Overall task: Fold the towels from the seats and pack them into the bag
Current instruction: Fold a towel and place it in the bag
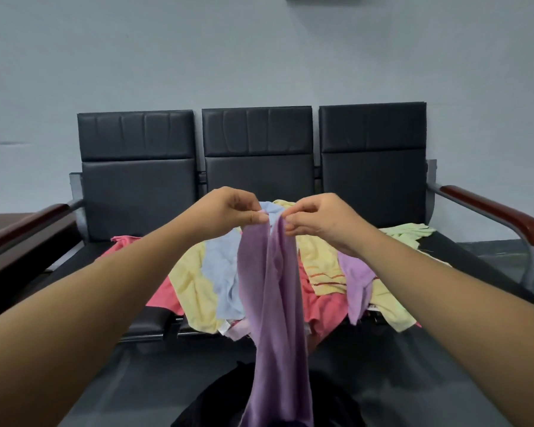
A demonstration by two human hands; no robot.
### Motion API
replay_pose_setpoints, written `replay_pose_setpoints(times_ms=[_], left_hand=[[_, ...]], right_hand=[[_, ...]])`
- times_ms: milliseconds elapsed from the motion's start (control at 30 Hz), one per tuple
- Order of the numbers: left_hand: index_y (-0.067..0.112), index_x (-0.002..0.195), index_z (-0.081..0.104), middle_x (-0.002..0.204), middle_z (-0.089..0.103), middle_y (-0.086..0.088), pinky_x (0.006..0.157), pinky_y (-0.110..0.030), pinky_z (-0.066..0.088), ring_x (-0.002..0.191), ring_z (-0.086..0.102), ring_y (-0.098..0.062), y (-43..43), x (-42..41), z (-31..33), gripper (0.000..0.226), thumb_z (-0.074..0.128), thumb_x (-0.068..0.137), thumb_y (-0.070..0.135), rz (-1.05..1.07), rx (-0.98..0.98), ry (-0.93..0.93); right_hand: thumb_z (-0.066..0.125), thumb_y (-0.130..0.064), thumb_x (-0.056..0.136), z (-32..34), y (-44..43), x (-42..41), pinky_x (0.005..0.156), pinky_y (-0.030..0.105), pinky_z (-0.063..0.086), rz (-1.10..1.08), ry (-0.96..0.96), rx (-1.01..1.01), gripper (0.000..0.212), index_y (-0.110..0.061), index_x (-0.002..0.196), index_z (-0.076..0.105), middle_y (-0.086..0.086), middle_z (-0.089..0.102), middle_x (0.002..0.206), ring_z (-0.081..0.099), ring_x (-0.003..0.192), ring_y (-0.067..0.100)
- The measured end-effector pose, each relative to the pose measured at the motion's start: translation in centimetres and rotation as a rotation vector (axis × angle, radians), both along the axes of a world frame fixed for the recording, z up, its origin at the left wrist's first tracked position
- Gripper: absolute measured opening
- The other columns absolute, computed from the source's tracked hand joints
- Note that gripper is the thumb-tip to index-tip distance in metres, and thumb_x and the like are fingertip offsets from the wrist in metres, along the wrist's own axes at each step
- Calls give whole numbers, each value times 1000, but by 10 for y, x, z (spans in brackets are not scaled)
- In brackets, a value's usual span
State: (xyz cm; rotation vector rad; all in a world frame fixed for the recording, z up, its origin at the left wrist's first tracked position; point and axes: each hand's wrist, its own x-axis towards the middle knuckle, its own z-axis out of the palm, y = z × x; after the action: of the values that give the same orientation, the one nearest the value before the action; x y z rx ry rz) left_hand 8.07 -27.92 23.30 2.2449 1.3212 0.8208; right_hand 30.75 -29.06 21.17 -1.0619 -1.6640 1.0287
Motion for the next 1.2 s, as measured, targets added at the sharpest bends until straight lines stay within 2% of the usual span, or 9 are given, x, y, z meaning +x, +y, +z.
replay_pose_setpoints(times_ms=[100, 267, 400, 500, 600, 733, 867, 1000, 1200], left_hand=[[8, 85, 73, 55, 55, 13, 49, -13, 34, 50, 43, -2, 4, 6, -5, 28, 76, 86, 36, -11, -5, -47], [8, 78, 69, 55, 54, 14, 52, -10, 35, 54, 45, -1, 4, 9, -10, 27, 77, 86, 32, -43, -25, -118], [12, 89, 73, 79, 67, 5, 70, -19, 45, 70, 57, -9, 8, -1, -16, 33, 80, 83, 43, -118, -149, -52], [21, 92, 77, 98, 63, 13, 77, -12, 40, 80, 57, 8, 8, -12, -31, 27, 80, 82, 46, -82, -198, 228], [14, 94, 76, 105, 60, 9, 82, -16, 41, 91, 52, 11, 13, -26, -47, 36, 76, 84, 48, -37, -187, 248], [3, 85, 59, 85, 49, -4, 78, -29, 38, 80, 45, -12, 14, -42, -52, 76, 68, 71, 77, 44, -274, 329], [16, 70, 43, 65, 39, 7, 62, -25, 33, 62, 38, -11, 14, -41, -56, 49, 67, 90, 54, 78, -246, 386], [12, 71, 54, 63, 63, 7, 64, -15, 51, 66, 69, -6, 15, -31, -62, 35, 77, 88, 32, 131, -207, -30], [9, 89, 57, 78, 68, -17, 72, -29, 57, 72, 60, -13, 9, -18, -69, 19, 74, 91, 17, 103, -137, -467]], right_hand=[[76, -6, 88, -1, -6, -9, 73, 20, 58, 91, -76, -4, 19, 5, 104, 75, 21, 74, 102, 73, 82, 18], [76, -4, 88, -10, 2, -20, 66, 19, 57, 37, -127, 73, 18, 11, 97, 74, 16, 70, 79, 69, 64, 11], [73, -1, 89, -12, 6, -19, 64, 22, 56, -15, -50, 59, 13, 11, 93, 73, 11, 67, 71, 67, 61, 14], [72, 3, 88, -9, 7, -7, 65, 24, 58, -22, 22, 14, 15, 16, 95, 70, 15, 65, 73, 65, 63, 18], [73, 0, 88, -11, 4, 5, 66, 26, 60, -9, -83, -50, 16, 15, 94, 70, 16, 68, 75, 67, 65, 20], [72, 3, 88, -21, 6, 22, 72, 32, 63, -71, -115, -74, 14, 16, 91, 69, 20, 68, 78, 68, 68, 24], [73, 3, 86, -35, 9, 34, 72, 29, 62, -158, -115, -66, 11, 14, 86, 71, 23, 70, 80, 70, 73, 26], [75, 7, 83, -49, 12, 38, 70, 26, 62, -237, -9, -61, 13, 18, 85, 68, 14, 66, 73, 67, 72, 21], [71, 7, 86, -56, 14, 40, 73, 26, 55, -169, 241, -243, 13, -3, 94, 72, 1, 73, 77, 68, 78, 14]])
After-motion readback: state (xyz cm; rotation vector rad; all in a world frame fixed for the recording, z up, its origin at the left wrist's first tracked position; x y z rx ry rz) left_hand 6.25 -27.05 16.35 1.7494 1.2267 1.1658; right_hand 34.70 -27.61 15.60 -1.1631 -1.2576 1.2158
